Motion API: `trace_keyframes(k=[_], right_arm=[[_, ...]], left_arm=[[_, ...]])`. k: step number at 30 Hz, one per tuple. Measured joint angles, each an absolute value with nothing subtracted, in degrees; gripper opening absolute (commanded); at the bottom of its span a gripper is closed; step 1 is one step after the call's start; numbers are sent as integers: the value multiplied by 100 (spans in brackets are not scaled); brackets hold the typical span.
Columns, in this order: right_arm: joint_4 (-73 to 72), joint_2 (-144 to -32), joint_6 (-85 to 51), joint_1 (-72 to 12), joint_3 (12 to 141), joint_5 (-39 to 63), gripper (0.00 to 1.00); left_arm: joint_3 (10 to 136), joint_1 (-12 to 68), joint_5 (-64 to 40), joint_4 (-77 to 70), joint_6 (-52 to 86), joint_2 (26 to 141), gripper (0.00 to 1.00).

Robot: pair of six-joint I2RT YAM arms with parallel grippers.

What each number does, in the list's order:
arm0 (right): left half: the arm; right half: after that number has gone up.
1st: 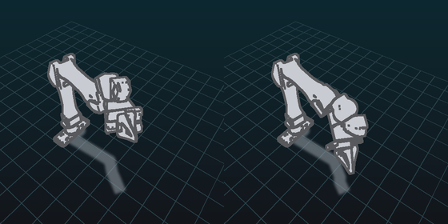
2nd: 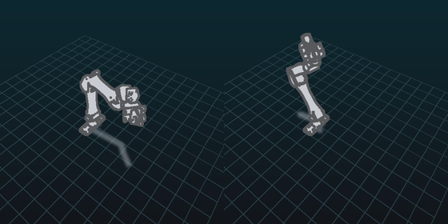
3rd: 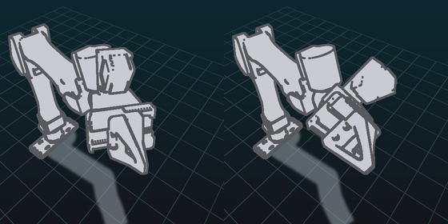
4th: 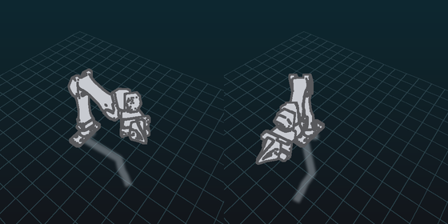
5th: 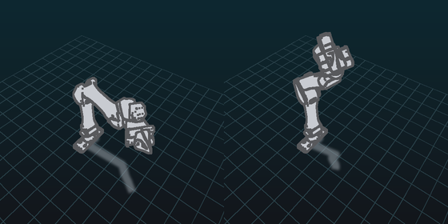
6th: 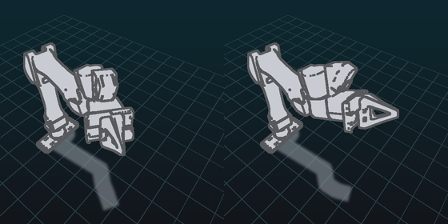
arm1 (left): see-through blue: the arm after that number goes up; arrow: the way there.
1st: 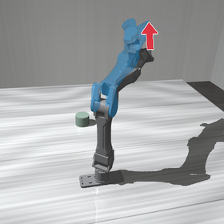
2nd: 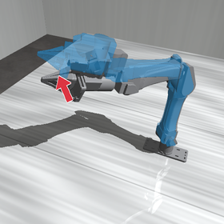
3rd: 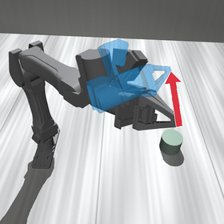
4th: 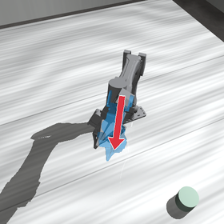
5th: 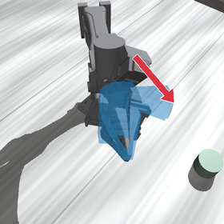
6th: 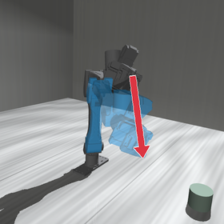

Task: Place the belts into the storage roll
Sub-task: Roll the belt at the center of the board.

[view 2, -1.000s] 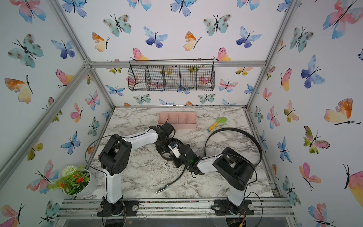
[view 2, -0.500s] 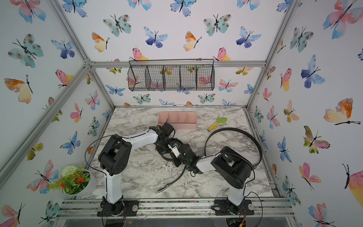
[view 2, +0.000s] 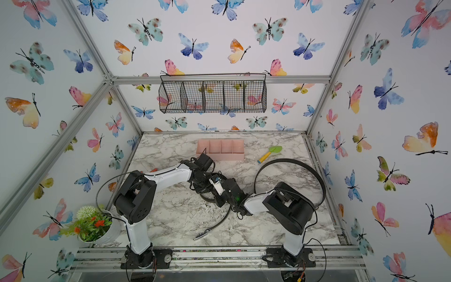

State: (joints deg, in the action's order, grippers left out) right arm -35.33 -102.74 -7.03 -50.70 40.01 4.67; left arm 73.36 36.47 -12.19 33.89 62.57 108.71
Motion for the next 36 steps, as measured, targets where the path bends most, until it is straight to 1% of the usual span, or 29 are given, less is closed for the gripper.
trace_keyframes(k=[1, 3, 4, 5, 6, 8, 16, 21, 25, 28, 29, 33, 36], right_arm=[[-3535, -10274, -707, -5065, 3999, 464, 3], [-3548, -10263, -705, -5052, 3979, 458, 3], [-3548, -10252, -698, -5046, 3966, 458, 3], [-3546, -10243, -694, -5043, 3957, 458, 3], [-3542, -10224, -681, -5037, 3944, 458, 3], [-3544, -10178, -659, -5024, 3918, 464, 3], [-3642, -9972, -635, -4939, 3863, 495, 3], [-3594, -9972, -574, -4840, 3822, 513, 3], [-3452, -9972, -303, -4755, 3826, 545, 3], [-3157, -9972, 54, -4744, 3883, 567, 3], [-3061, -9972, 196, -4740, 3909, 578, 3], [-2845, -9972, 561, -4711, 3972, 580, 3], [-2803, -9972, 676, -4683, 3975, 567, 3]], left_arm=[[7336, 3645, -1236, 3387, 6248, 10871, 41], [7338, 3645, -1245, 3361, 6217, 10871, 63], [7334, 3645, -1238, 3352, 6198, 10866, 72], [7317, 3640, -1234, 3334, 6202, 10849, 78], [7284, 3625, -1214, 3323, 6176, 10790, 87], [7168, 3579, -1190, 3280, 6184, 10584, 99], [6578, 3157, -1127, 3011, 6193, 9262, 98], [5391, 3144, -1166, 2530, 6390, 7760, 98], [4495, 3212, -1299, 2196, 6873, 6932, 98], [4038, 3586, -1313, 2110, 7332, 6678, 98], [3999, 3833, -1313, 2139, 7472, 6670, 98], [4342, 4681, -1280, 2353, 7881, 6897, 98], [4711, 5096, -1251, 2515, 8103, 7168, 98]])
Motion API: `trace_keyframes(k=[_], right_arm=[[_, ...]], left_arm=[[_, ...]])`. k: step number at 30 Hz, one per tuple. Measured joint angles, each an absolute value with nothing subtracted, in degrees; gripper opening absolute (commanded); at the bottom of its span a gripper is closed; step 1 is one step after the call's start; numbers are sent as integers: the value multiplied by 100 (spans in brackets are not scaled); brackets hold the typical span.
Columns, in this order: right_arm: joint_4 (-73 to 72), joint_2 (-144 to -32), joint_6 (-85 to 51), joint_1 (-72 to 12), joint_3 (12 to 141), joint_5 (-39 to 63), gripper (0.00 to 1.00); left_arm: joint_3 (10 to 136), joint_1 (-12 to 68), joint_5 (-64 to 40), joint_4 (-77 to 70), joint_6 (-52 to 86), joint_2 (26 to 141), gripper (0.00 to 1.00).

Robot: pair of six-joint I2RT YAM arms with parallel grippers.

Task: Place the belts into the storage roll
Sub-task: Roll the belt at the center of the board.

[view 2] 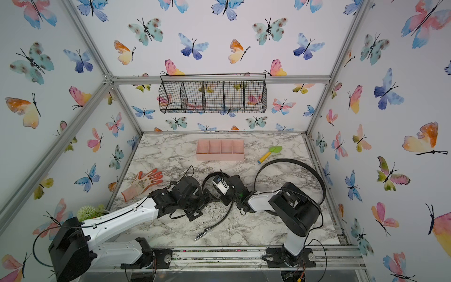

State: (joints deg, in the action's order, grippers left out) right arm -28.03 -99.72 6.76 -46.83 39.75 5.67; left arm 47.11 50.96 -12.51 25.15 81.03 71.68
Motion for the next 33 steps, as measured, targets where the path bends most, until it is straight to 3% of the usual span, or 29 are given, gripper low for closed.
trace_keyframes(k=[8, 16, 22, 33], right_arm=[[-2875, -9972, 690, -4466, 3931, 515, 3], [-2917, -9974, 550, -4276, 3905, 521, 3], [-2932, -9974, 454, -4272, 3885, 532, 3], [-2967, -9974, 309, -4272, 3828, 596, 3]], left_arm=[[4967, 5918, -1037, 2790, 8676, 7402, 99], [4436, 6466, -965, 2056, 8772, 7500, 98], [4182, 6501, -947, 1184, 8871, 8117, 98], [4228, 6167, -655, 1059, 9017, 8510, 98]])
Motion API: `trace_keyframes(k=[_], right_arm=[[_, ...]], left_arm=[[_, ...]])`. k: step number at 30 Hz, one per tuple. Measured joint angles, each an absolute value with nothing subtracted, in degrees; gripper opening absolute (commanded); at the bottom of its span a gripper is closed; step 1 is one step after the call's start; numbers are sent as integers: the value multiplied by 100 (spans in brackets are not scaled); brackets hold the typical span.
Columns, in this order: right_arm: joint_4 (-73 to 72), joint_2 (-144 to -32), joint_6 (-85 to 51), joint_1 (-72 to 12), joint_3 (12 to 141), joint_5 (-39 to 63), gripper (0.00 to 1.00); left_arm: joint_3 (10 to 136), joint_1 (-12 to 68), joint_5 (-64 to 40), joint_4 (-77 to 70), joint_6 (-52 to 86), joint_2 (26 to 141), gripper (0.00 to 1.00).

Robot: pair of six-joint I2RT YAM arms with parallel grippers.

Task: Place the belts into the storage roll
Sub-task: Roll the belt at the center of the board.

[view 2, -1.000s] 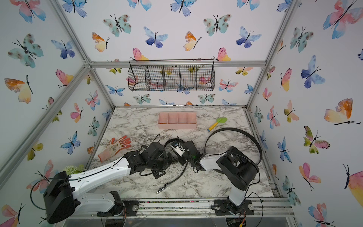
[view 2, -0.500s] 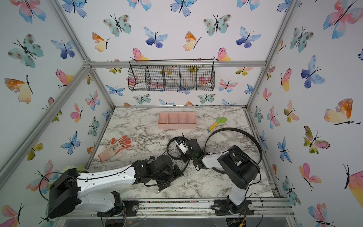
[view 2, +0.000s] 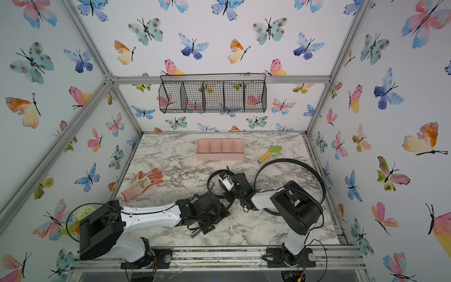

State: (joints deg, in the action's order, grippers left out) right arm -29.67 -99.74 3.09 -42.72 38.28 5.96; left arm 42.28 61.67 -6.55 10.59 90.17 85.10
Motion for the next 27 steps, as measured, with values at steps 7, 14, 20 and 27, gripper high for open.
trace_keyframes(k=[7, 14, 20, 27], right_arm=[[-3079, -9974, 233, -4270, 3717, 624, 3], [-3083, -9974, 165, -4268, 3717, 659, 3], [-3081, -9974, 106, -4268, 3715, 701, 3], [-3085, -9974, 67, -4268, 3706, 755, 3]], left_arm=[[4180, 5424, -462, 1448, 8766, 8477, 97], [4167, 5227, -390, 1466, 8654, 8453, 95], [4123, 5105, -370, 1490, 8654, 8460, 75], [4235, 5103, -307, 1625, 8499, 8713, 31]])
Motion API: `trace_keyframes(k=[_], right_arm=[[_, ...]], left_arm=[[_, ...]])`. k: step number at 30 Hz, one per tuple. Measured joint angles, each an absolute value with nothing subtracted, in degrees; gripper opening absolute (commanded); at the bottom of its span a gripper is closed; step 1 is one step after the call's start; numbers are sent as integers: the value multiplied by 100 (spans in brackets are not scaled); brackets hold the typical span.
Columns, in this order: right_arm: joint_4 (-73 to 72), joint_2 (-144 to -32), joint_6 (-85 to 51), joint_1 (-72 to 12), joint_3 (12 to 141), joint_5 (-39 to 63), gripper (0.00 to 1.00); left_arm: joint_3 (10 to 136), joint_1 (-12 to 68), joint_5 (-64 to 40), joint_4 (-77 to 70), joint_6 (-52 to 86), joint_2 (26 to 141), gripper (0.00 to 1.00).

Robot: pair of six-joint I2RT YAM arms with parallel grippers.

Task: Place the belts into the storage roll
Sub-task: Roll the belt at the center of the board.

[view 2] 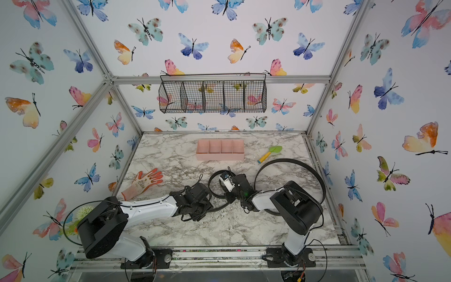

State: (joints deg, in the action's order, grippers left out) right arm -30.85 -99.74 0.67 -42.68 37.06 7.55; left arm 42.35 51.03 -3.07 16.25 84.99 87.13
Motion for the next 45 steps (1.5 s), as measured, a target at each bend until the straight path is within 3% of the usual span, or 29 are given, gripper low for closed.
trace_keyframes(k=[11, 20, 28, 45], right_arm=[[-3041, -9968, 69, -4257, 3699, 947, 3], [-2781, -10033, 69, -4362, 3868, 1398, 3], [-2609, -10134, 154, -5087, 4045, 1503, 3], [-2150, -9861, 390, -6167, 3946, 1671, 3]], left_arm=[[4987, 4786, 32, 2394, 7557, 9317, 26], [5317, 3157, 932, 3236, 5647, 9365, 23], [5955, 2117, 1059, 3277, 4495, 9848, 23], [7797, 1966, 670, 3485, 3828, 11072, 19]])
